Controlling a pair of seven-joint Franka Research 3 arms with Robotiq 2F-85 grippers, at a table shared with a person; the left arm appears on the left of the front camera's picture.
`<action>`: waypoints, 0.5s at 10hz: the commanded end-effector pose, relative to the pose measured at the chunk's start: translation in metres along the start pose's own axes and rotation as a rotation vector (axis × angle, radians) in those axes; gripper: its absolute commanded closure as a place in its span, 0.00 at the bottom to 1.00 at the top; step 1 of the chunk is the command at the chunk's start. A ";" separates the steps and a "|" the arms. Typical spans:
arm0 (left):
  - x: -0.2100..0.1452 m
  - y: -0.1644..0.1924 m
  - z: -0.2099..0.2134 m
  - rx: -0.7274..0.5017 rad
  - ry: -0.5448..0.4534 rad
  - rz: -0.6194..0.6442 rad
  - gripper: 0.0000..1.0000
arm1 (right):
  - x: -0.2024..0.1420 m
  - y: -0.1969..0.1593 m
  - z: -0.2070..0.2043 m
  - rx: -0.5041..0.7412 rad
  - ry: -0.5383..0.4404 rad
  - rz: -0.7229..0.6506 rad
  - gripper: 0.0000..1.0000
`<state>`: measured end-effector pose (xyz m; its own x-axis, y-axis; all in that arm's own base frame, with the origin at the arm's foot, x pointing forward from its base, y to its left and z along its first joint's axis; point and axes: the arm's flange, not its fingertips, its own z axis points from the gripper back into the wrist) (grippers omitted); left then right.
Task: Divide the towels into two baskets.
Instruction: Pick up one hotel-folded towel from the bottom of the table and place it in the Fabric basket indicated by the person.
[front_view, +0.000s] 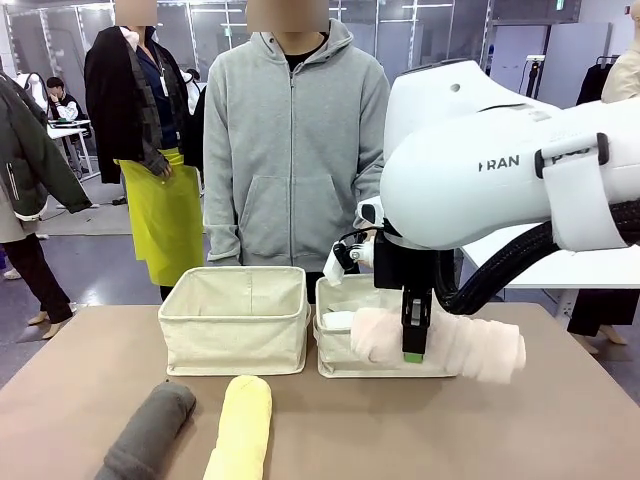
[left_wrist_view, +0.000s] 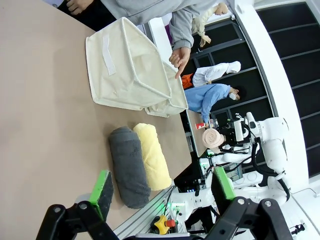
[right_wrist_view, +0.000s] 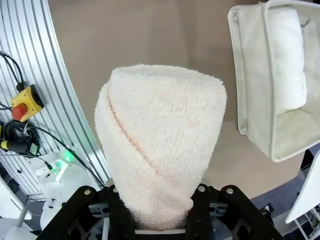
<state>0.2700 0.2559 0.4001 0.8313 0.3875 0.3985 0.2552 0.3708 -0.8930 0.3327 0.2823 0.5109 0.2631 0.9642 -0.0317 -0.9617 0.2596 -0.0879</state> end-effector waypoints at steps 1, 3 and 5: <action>0.001 -0.001 0.003 -0.017 -0.012 -0.003 0.00 | 0.002 -0.017 0.013 -0.010 -0.026 0.110 0.63; 0.001 -0.001 0.003 -0.017 -0.012 -0.003 0.00 | 0.038 -0.056 0.019 -0.076 0.052 0.260 0.63; 0.001 -0.001 0.003 -0.017 -0.012 -0.003 0.00 | 0.059 -0.105 0.023 -0.073 0.044 0.337 0.63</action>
<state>0.2700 0.2559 0.4001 0.8313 0.3875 0.3984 0.2552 0.3708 -0.8930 0.4199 0.3073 0.5314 -0.0063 0.9951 -0.0987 -0.9887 -0.0210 -0.1485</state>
